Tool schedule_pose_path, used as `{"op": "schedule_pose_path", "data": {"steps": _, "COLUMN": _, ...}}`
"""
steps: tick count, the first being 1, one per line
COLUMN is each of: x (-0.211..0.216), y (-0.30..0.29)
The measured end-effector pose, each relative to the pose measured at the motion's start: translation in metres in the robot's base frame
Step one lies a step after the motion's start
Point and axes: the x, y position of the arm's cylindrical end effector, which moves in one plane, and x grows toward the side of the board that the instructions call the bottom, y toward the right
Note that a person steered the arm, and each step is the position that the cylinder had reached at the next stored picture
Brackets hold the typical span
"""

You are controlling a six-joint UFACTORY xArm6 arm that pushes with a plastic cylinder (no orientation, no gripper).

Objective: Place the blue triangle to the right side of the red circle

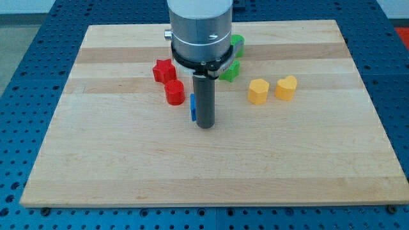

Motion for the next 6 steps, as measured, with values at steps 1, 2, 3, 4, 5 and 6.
{"op": "schedule_pose_path", "data": {"steps": 1, "x": 0.006, "y": -0.016}}
{"op": "schedule_pose_path", "data": {"steps": 2, "x": 0.003, "y": -0.035}}
{"op": "schedule_pose_path", "data": {"steps": 3, "x": -0.007, "y": -0.038}}
{"op": "schedule_pose_path", "data": {"steps": 4, "x": -0.011, "y": -0.038}}
{"op": "schedule_pose_path", "data": {"steps": 5, "x": -0.017, "y": -0.038}}
{"op": "schedule_pose_path", "data": {"steps": 6, "x": -0.022, "y": -0.035}}
